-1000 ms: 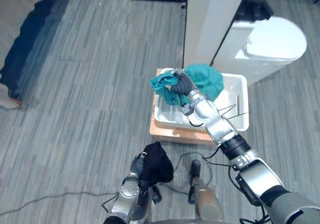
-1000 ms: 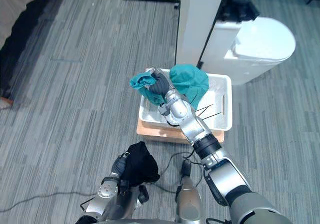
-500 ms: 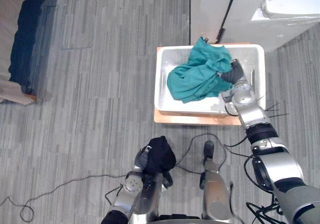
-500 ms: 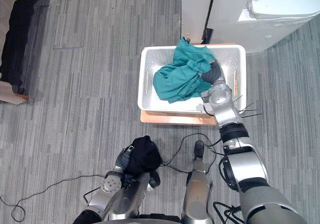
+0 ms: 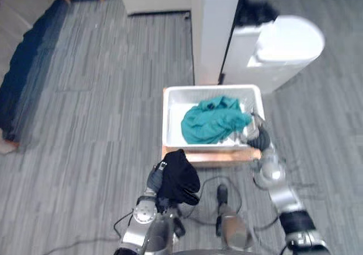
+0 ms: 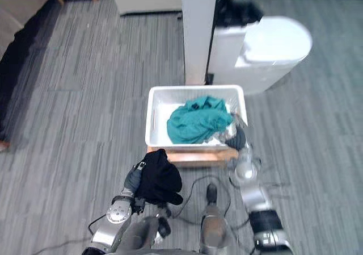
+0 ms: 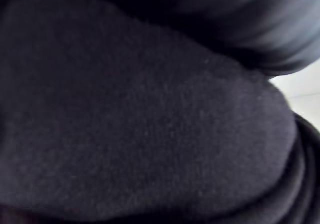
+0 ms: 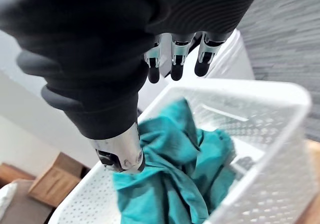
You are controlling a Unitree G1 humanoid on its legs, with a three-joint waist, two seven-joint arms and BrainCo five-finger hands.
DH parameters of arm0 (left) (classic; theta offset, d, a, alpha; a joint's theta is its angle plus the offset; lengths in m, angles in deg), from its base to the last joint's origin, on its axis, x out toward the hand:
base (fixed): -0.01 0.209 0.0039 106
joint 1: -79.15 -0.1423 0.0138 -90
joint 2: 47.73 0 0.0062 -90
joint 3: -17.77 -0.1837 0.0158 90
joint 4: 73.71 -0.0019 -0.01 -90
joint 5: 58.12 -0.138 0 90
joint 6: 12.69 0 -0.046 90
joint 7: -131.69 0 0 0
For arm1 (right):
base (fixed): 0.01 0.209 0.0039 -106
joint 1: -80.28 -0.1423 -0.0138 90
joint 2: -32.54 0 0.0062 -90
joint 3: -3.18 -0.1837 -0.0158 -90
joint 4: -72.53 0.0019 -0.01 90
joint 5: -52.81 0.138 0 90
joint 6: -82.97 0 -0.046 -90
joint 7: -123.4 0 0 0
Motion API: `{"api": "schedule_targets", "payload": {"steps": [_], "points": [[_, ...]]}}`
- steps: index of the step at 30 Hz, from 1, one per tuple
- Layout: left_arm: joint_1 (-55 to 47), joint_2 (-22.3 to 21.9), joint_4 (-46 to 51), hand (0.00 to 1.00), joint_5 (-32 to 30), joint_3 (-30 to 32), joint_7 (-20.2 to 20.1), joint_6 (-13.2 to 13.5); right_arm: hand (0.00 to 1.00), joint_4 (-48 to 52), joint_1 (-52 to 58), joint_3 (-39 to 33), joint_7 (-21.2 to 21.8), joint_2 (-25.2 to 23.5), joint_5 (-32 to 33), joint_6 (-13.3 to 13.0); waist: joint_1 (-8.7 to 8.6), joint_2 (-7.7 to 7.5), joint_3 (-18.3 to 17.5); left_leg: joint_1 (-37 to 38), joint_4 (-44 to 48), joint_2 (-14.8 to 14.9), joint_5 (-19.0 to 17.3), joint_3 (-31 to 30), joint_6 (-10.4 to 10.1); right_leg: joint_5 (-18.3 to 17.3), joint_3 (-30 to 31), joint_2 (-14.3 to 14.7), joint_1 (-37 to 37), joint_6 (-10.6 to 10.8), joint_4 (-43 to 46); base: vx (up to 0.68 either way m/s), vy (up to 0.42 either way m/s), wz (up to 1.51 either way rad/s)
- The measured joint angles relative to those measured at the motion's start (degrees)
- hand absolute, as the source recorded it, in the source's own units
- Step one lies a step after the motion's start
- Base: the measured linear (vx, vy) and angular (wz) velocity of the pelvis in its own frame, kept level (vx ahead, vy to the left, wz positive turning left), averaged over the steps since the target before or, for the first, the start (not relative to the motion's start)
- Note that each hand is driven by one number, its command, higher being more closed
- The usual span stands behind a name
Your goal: Tidy the bed and pick cloth on bed and put in laundry
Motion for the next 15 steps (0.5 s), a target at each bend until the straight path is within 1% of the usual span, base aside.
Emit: {"api": "schedule_targets", "payload": {"steps": [1, 2, 3, 4, 5, 7, 8, 11, 12, 14, 15], "points": [[-0.6, -0.1, 1.6, 1.0, 0.0, 0.6, 0.0, -0.1, 0.0, 0.2, 2.2, -0.8, 0.1, -1.1, -0.8, 0.0, -0.57, -0.72, -1.8, 0.0, 0.0, -0.1, -0.1, 0.0, 0.1, -0.2, -0.3, 0.1, 0.0, 0.1, 0.0, 0.08, -0.021, -0.01], [-0.7, -0.3, 3.7, 1.0, 0.0, 1.4, 0.1, -0.4, 0.0, 0.9, 3.7, -1.2, 0.1, -1.9, -1.7, 0.0, -0.75, -1.14, -2.5, 0.4, 0.0, -0.2, -0.2, 0.2, 0.3, -0.2, -0.2, 0.1, 0.3, 0.2, 0.1, 0.06, -0.02, -0.03], [-0.5, -0.5, 4.8, 1.0, 0.0, 1.8, 0.1, -0.5, 0.0, 1.4, 4.3, -1.2, 0.1, -2.1, -2.0, 0.0, -0.77, -1.2, -2.6, 0.8, 0.0, -0.2, -0.3, 0.4, 0.3, -0.2, -0.1, 0.1, 0.7, 0.2, 0.0, 0.03, -0.002, -0.07], [0.1, -0.8, 6.4, 1.0, 0.0, 2.2, 0.2, -0.5, 0.0, 1.8, 5.2, -1.0, 0.1, -2.4, -2.7, 0.0, -0.68, -1.18, -2.8, 1.6, 0.0, -0.3, -0.5, 0.8, 0.3, -0.2, 0.0, 0.0, 1.2, 0.2, 0.1, 0.01, 0.002, -0.09], [0.5, -1.2, 7.4, 1.0, 0.0, 2.5, 0.4, -0.5, 0.0, 1.8, 5.7, -0.9, 0.1, -2.7, -3.6, 0.0, -0.68, -1.01, -3.9, 1.8, 0.0, -0.3, -0.5, 1.2, 0.3, -0.2, 0.3, 0.0, 1.3, 0.2, 0.1, 0.02, -0.001, -0.12], [1.1, -1.3, 7.7, 1.0, 0.1, 3.6, 0.9, -0.5, 0.0, 1.7, 5.7, -0.5, 0.1, -2.9, -4.0, 0.0, -0.54, -0.82, -5.2, 2.5, 0.0, -0.2, -0.7, 1.6, 0.0, -0.2, 1.2, 0.2, 1.4, 0.2, 0.1, 0.02, -0.016, -0.18], [1.6, -1.5, 7.7, 1.0, 0.1, 4.0, 1.6, -0.5, 0.0, 1.7, 5.7, -0.5, 0.1, -2.9, -4.3, 0.0, -0.78, -0.53, -5.9, 2.9, 0.0, -0.2, -0.7, 1.5, 0.0, -0.3, 1.1, 0.2, 1.8, 0.1, 0.1, 0.01, -0.019, -0.1], [2.5, -1.9, 8.3, 1.0, 0.3, 4.5, 1.8, -0.6, 0.0, 1.7, 5.9, -1.0, 0.1, -2.9, -4.3, 0.0, -0.75, -0.07, -7.3, 2.9, 0.0, -0.2, -0.7, 1.5, 0.0, -0.3, 1.0, 0.2, 1.9, 0.1, 0.1, 0.0, 0.0, 0.0], [2.8, -2.5, 10.3, 1.0, 1.2, 5.1, 1.8, -0.8, 0.0, 1.7, 6.1, -1.0, 0.2, -3.0, -4.3, 0.0, -0.8, 0.01, -8.1, 2.9, 0.0, -0.2, -0.7, 1.5, 0.0, -0.3, 1.0, 0.2, 1.9, 0.1, 0.1, 0.0, 0.0, 0.0], [3.6, -2.7, 11.8, 1.0, 1.3, 6.1, 2.1, -1.0, 0.0, 1.7, 6.9, -1.0, 0.2, -3.0, -4.3, 0.0, -0.87, 0.04, -8.8, 3.0, 0.0, -0.2, -0.7, 1.5, 0.0, -0.3, 1.0, 0.2, 2.0, 0.1, 0.1, 0.0, -0.002, 0.02], [6.2, -2.4, 12.4, 1.0, 2.0, 7.4, 3.3, -1.0, 0.0, 1.7, 8.5, -1.1, 0.2, -3.0, -4.3, 0.0, -0.8, 0.07, -9.8, 3.0, 0.0, -0.2, -0.7, 1.5, 0.0, -0.3, 0.8, 0.1, 2.1, 0.1, 0.1, 0.0, -0.003, 0.05]]}}
